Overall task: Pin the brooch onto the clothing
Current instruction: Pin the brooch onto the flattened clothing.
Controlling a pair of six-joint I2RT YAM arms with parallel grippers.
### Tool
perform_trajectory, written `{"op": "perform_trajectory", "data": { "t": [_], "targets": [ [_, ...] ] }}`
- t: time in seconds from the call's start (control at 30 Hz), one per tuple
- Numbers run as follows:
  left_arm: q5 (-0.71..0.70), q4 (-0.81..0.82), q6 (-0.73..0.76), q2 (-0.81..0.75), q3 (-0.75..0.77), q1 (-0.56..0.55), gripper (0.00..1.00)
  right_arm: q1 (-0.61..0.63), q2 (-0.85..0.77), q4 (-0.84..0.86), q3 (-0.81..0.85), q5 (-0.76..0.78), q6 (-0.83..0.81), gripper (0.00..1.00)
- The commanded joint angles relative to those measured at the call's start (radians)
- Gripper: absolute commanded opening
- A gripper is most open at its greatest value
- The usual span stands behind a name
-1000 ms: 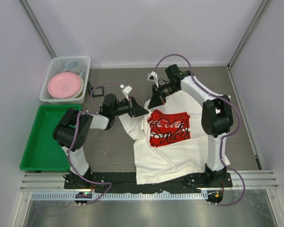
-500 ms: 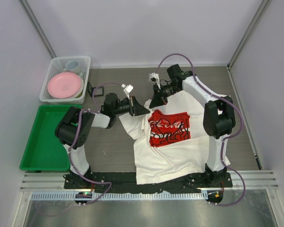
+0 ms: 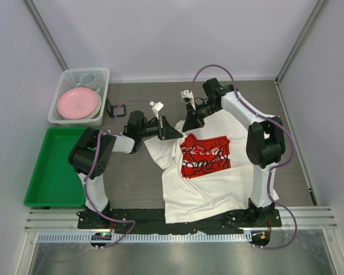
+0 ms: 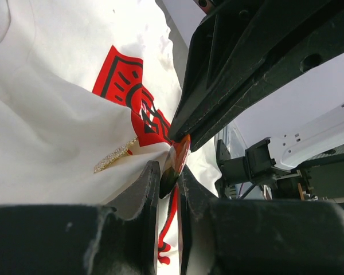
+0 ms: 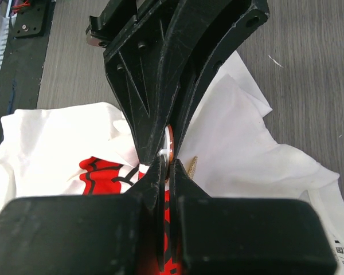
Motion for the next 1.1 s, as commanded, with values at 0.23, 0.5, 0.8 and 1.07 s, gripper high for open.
{"op": "perform_trajectory", "data": {
  "t": [0.23,0.5,0.8,1.07],
  "targets": [
    [-0.161,-0.133,-0.013,0.023,0.079,0.021,0.01,0.054,-0.09,-0.215,0.063,-0.131,-0.138,0.01],
    [-0.17,-0.254,0.001,0.037,0.131,0.02,0.0,0.073,-0.083,-0.241,0.086,-0.134,-0.174,0.01],
    [-0.187,-0.377,0.01,0.052,0.178,0.02,0.0,0.09,-0.066,-0.302,0.126,-0.142,-0.241,0.01],
    [-0.181,-0.411,0.006,0.068,0.209,0.02,0.0,0.103,-0.018,-0.409,0.184,-0.155,-0.324,0.01]
  ]
}}
